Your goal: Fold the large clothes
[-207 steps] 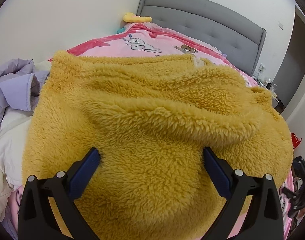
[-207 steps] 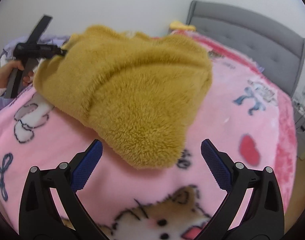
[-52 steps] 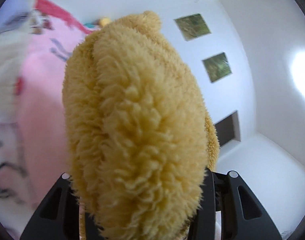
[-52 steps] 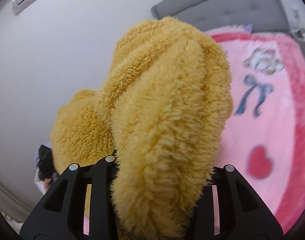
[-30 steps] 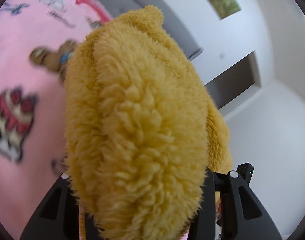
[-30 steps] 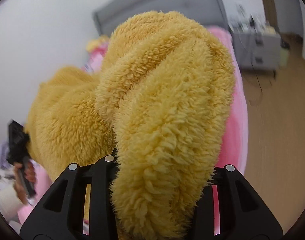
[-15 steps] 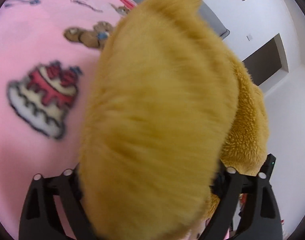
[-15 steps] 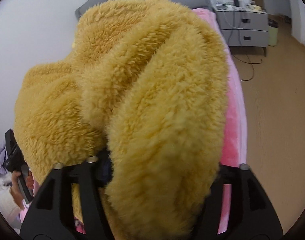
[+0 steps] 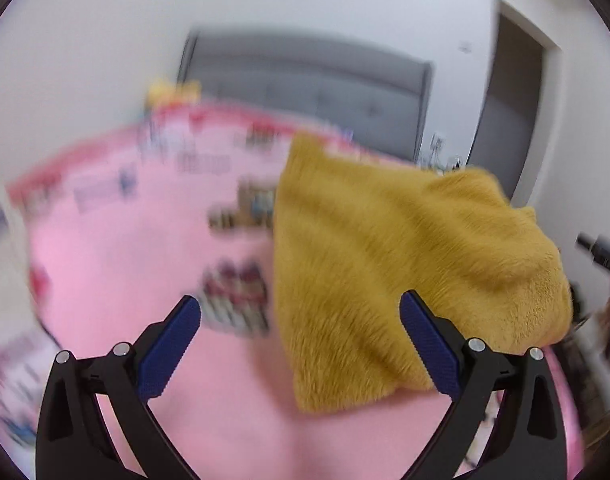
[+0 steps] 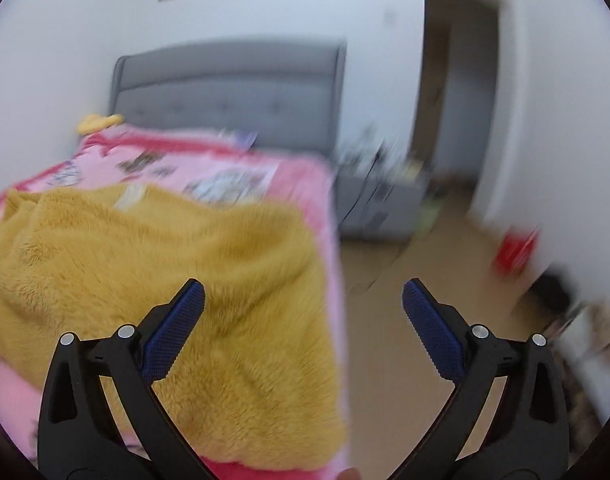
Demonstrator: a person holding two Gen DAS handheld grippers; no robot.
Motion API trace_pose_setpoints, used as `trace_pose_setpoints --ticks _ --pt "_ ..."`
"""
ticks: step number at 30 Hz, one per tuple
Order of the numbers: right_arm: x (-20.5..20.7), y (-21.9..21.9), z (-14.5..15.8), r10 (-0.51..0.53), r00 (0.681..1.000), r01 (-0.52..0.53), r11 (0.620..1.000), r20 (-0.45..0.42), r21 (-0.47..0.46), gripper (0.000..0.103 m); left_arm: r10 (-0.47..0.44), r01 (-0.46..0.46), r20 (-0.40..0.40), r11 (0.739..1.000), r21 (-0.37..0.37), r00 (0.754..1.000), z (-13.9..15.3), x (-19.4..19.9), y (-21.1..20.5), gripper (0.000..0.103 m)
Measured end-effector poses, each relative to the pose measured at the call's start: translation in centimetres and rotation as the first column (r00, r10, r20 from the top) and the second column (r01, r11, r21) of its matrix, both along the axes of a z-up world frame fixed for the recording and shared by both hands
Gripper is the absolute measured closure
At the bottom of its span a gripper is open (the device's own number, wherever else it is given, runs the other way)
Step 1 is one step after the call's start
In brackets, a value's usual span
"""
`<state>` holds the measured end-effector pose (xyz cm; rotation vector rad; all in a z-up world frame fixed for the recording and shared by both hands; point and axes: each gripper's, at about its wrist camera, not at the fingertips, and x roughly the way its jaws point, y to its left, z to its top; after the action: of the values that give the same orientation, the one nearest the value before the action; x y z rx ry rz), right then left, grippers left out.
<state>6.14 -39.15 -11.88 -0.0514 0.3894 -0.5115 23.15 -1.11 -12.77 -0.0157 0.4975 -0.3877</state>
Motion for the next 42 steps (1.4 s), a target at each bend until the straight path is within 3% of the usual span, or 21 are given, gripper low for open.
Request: trace_pose_setpoints --ticks 2,3,7,9,11,16,20,24,30,42 --pt "-1.2 2.7 1.2 0.002 0.999 0.000 0.997 0.032 -0.080 0.008 0.026 -0.032 0.130 0.998 0.046 0.991 3.1 -2.3 -1.3 0.005" --pt "-1.6 3.7 1.8 0.032 0.998 -0.028 0.996 0.044 -0.088 0.008 0.034 -0.039 0.147 0.999 0.031 0.989 4.6 -3.0 -1.9 0.005" --pt "-2.2 7.0 4.4 0.071 0.995 -0.065 0.995 0.076 -0.079 0.008 0.053 -0.044 0.084 0.994 -0.103 0.995 7.6 -4.7 -2.8 0.005" --pt "-2.7 8.6 5.4 0.048 0.996 -0.040 0.994 0.073 -0.099 0.008 0.035 -0.030 0.037 0.993 -0.115 0.999 7.9 -4.9 -3.5 0.005" --pt "-3.8 10.1 6.7 0.092 0.995 -0.089 0.994 0.046 -0.059 0.008 0.015 -0.014 0.009 0.995 -0.097 1.000 8.7 -5.1 -4.3 0.005" --pt "-5.5 11.6 7.8 0.117 0.993 -0.116 0.992 -0.021 0.039 0.008 0.016 -0.016 0.015 1.000 0.015 1.000 9.3 -6.4 -7.0 0.005" --pt "-6.4 11.5 7.6 0.098 0.992 -0.092 0.993 -0.084 0.068 0.008 -0.032 0.032 -0.011 0.998 0.056 0.999 9.7 -7.4 -8.9 0.005" --pt "-7.1 10.1 7.2 0.090 0.993 -0.078 0.986 -0.078 0.147 0.008 -0.076 0.079 -0.070 0.996 0.047 0.995 9.7 -7.8 -10.3 0.005" --pt "-7.2 9.3 6.4 0.072 0.993 -0.059 0.989 -0.092 0.139 0.008 -0.106 0.111 -0.118 0.993 0.031 0.987 9.3 -7.9 -12.0 0.005" --pt "-5.9 9.3 5.8 0.091 0.990 -0.080 0.992 -0.109 0.099 0.008 -0.079 0.086 -0.088 0.993 0.080 0.993 9.3 -8.2 -13.3 0.005"
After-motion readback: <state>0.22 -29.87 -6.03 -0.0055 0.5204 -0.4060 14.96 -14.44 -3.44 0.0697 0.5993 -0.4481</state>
